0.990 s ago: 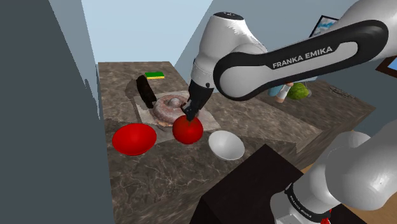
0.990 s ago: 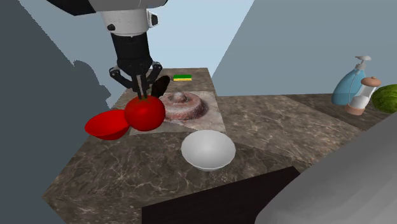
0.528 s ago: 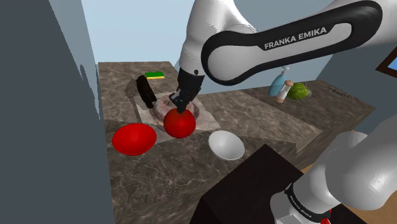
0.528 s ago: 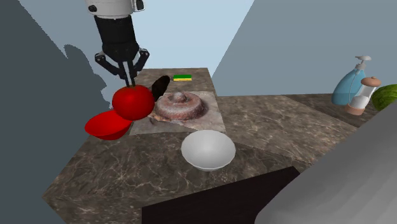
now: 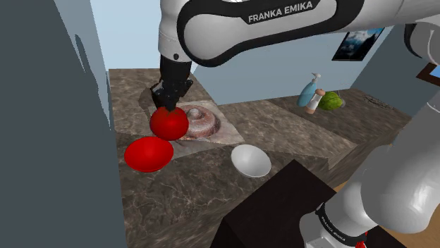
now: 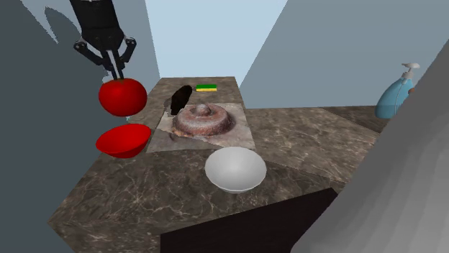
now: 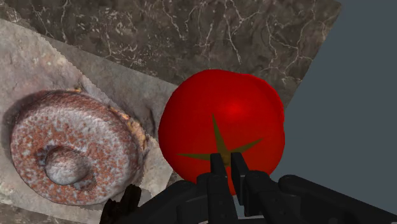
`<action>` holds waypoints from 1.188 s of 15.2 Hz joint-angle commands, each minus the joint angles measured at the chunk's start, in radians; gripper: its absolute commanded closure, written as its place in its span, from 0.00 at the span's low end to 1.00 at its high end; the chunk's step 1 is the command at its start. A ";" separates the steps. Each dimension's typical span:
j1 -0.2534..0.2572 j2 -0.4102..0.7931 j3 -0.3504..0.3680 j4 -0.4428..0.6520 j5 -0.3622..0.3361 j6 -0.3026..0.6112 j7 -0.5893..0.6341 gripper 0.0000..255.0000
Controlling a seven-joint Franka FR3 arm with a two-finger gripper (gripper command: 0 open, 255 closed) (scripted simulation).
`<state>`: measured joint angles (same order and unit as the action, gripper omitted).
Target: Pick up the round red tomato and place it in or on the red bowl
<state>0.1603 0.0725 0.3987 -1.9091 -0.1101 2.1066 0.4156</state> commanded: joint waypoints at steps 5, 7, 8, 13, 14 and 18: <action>0.075 0.248 0.013 0.382 -0.107 -0.162 0.082 1.00; 0.075 0.250 0.010 0.359 -0.109 -0.136 0.085 1.00; 0.075 0.252 0.009 0.347 -0.110 -0.124 0.087 1.00; 0.073 0.263 0.005 0.295 -0.119 -0.062 0.097 1.00; 0.073 0.265 0.004 0.285 -0.121 -0.050 0.099 1.00; 0.074 0.279 0.000 0.250 -0.131 -0.002 0.109 1.00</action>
<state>0.2332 0.3491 0.3996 -1.6514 -0.2391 2.0937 0.5207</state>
